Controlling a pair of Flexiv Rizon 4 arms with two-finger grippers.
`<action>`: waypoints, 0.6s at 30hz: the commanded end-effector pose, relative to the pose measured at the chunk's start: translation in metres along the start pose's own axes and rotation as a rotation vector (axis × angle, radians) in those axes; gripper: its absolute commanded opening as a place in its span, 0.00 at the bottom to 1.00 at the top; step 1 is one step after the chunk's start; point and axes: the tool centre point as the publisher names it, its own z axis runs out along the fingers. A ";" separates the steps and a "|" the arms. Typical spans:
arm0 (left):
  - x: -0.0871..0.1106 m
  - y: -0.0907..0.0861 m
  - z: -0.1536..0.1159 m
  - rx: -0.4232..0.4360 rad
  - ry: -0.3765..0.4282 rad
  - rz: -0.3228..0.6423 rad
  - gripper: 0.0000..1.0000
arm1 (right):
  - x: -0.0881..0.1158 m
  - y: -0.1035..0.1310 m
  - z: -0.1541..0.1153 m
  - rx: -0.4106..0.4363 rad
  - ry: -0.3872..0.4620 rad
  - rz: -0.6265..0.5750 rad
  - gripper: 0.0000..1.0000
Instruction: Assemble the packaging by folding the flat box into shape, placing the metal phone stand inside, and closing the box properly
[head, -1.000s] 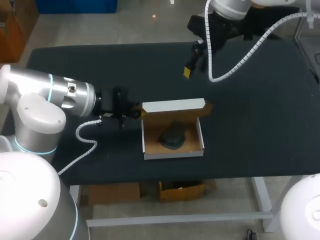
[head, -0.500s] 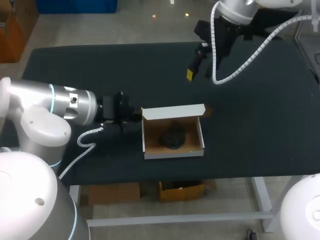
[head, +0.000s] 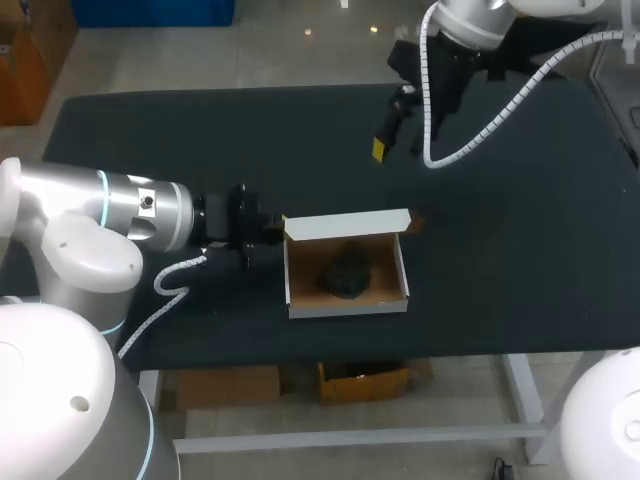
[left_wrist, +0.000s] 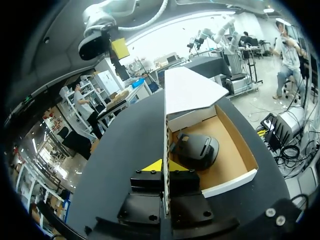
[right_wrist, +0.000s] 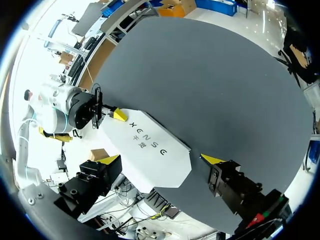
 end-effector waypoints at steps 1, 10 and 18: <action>0.008 0.003 0.005 -0.026 -0.028 0.036 0.00 | -0.005 0.010 -0.001 0.045 0.020 0.095 1.00; 0.023 0.002 0.005 -0.057 -0.091 0.154 0.00 | -0.016 0.002 -0.001 0.088 0.073 0.337 1.00; 0.031 0.001 0.008 -0.074 -0.106 0.211 0.00 | -0.021 -0.011 0.005 0.148 0.156 0.499 1.00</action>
